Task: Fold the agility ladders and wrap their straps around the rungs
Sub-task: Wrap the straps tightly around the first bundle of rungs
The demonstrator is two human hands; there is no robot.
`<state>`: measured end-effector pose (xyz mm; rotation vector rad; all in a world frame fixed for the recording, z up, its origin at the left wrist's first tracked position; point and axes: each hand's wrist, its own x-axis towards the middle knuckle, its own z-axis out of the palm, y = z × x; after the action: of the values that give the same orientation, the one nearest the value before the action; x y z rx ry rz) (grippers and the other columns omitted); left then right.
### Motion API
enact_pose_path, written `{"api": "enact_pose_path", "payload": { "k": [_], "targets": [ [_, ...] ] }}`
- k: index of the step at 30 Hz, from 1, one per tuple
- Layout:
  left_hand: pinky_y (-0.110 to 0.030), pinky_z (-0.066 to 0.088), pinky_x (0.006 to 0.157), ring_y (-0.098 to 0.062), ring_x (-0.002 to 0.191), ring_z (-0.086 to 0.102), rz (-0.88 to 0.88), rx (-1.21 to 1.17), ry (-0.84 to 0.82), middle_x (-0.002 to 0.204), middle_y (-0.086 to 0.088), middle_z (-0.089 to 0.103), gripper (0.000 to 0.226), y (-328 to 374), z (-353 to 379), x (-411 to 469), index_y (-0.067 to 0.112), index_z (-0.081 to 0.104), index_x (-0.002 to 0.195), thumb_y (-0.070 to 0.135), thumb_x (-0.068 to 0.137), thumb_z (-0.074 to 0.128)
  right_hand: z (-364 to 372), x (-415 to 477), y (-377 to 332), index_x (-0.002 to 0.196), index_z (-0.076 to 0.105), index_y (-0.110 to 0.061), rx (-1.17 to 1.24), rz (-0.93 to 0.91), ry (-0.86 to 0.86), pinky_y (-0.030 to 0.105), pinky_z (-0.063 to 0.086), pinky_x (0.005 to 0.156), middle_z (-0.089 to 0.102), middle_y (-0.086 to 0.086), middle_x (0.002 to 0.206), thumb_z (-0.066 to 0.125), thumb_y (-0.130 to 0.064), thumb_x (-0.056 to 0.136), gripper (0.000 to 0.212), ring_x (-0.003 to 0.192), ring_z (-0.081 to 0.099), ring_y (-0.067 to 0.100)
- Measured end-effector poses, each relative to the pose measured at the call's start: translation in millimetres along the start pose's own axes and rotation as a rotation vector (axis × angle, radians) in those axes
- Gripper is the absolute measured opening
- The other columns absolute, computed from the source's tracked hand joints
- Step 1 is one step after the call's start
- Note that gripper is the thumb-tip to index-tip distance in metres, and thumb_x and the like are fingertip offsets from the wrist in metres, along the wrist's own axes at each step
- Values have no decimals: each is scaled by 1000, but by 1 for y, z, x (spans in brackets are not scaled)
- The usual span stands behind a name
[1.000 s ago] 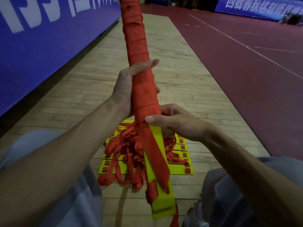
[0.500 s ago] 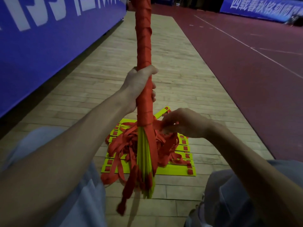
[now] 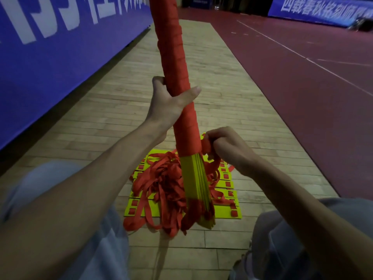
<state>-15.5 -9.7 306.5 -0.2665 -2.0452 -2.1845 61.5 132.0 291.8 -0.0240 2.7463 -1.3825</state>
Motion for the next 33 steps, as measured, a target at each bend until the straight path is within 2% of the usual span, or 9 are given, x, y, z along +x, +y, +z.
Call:
{"api": "enact_pose_path", "payload": {
  "k": [4,6,11,14,17,20,23,27,33],
  "targets": [
    [-37,58,71,-13,73,64,-21,-4,98,88,5,64,51,-1,-3,3,23,52,98,33,62,86,13,-4,-7,62,46,-13,-77,-131,-129,24,29,52,43,-8,50,37,-18,89,29,46,38,3],
    [-41,60,68,-20,73,70,-83,-51,74,94,0,66,54,-5,-4,4,19,49,104,29,66,87,17,-9,-6,65,45,-15,-217,-180,-179,28,32,57,46,-6,58,43,-43,98,43,53,42,5],
    [-37,58,58,-27,72,75,-199,-128,74,109,-14,63,72,-16,1,0,3,37,122,23,75,86,40,-19,1,70,44,-24,-527,-160,14,34,43,61,54,-5,66,48,-90,67,65,64,56,18],
    [-37,57,56,-30,72,74,-257,-182,75,99,-18,64,72,-17,6,0,-7,35,130,15,78,78,44,-14,4,71,51,-19,-497,-26,75,36,49,66,61,2,75,56,-86,64,68,73,61,25],
    [-37,57,57,-38,83,73,-293,-162,8,82,-15,65,58,-13,8,-6,-8,42,127,5,77,69,44,-10,8,71,58,-9,-326,34,2,38,50,63,64,7,73,67,-60,73,51,68,62,25],
    [-39,56,70,-36,85,71,-295,-226,-93,85,-20,69,31,-5,7,-10,-4,58,108,4,80,69,35,-9,9,80,64,-4,-64,15,-67,44,54,68,64,11,71,70,-46,72,44,64,60,25],
    [-28,54,61,-20,69,65,-342,-354,-151,79,-12,66,9,6,7,-18,10,61,90,11,85,68,21,-16,-1,78,60,-4,173,-21,-270,31,46,55,58,9,67,71,-40,76,37,57,53,22],
    [-26,53,51,-18,58,65,-429,-638,-196,78,-4,62,16,13,8,-25,15,51,97,12,88,64,13,-18,-2,97,58,11,302,-24,-437,42,42,70,59,21,87,68,-46,64,67,75,52,34],
    [-32,54,52,-17,61,57,-215,-184,54,82,-5,58,38,11,-2,-10,14,45,106,8,78,71,18,-13,-6,90,66,-10,161,-28,-439,40,48,66,65,24,80,68,-57,79,49,70,59,35]
  ]
}}
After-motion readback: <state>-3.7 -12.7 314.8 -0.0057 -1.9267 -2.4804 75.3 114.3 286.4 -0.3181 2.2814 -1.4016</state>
